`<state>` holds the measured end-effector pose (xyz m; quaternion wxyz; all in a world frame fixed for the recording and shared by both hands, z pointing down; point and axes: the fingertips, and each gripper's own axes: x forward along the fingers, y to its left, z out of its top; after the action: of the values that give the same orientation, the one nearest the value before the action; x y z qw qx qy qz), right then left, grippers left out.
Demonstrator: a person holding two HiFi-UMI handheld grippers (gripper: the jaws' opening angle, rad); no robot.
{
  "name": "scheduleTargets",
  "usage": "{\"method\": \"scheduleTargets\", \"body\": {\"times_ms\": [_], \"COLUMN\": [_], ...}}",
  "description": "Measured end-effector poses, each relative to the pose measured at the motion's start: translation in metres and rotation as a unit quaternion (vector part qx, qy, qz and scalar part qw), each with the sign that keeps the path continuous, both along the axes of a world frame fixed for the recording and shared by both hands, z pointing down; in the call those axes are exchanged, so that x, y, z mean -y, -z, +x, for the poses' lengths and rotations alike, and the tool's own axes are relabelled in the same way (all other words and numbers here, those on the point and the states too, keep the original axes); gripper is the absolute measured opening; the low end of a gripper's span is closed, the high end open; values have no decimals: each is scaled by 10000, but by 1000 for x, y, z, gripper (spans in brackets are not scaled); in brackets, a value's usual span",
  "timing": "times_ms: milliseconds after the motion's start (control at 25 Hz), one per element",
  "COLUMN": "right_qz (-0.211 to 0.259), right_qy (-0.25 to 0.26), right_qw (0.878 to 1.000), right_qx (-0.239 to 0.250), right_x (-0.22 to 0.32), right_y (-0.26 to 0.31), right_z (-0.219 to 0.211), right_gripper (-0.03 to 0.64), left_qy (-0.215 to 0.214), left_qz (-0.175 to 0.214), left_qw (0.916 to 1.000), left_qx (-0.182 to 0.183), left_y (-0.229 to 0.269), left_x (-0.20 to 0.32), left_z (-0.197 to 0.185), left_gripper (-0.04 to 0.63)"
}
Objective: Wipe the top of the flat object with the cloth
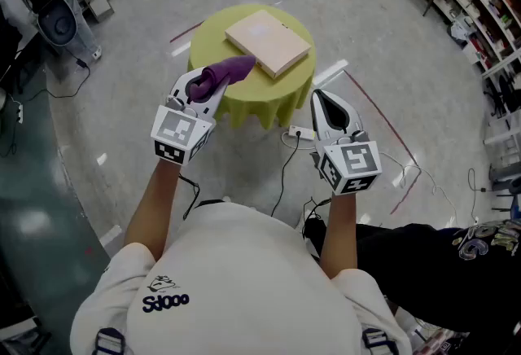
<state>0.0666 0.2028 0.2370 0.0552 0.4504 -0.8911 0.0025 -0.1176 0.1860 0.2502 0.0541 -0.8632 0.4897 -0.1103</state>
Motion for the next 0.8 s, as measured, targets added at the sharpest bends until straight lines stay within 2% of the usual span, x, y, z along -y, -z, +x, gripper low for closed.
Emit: {"method": "scheduleTargets", "body": {"times_ms": [240, 480, 680, 800], "right_qz": [75, 40, -214, -453], "right_qy": [-141, 58, 342, 600], "right_qw": [9998, 9995, 9973, 9955], "right_qx": [95, 296, 606, 571], "right_x": [10, 27, 59, 90], "right_y": [-8, -11, -23, -35], "right_z": [20, 20, 13, -6], "right_gripper": [9, 9, 9, 9], "left_qy": [59, 164, 141, 165], "left_qz": [-36, -109, -150, -214], "left_qw": [10000, 9998, 9998, 9996], "left_qx": [18, -19, -56, -89], "left_y": [-8, -15, -26, -35], "left_x": [2, 18, 49, 87], "left_z": [14, 13, 15, 2], "left_gripper": [61, 61, 61, 61]}}
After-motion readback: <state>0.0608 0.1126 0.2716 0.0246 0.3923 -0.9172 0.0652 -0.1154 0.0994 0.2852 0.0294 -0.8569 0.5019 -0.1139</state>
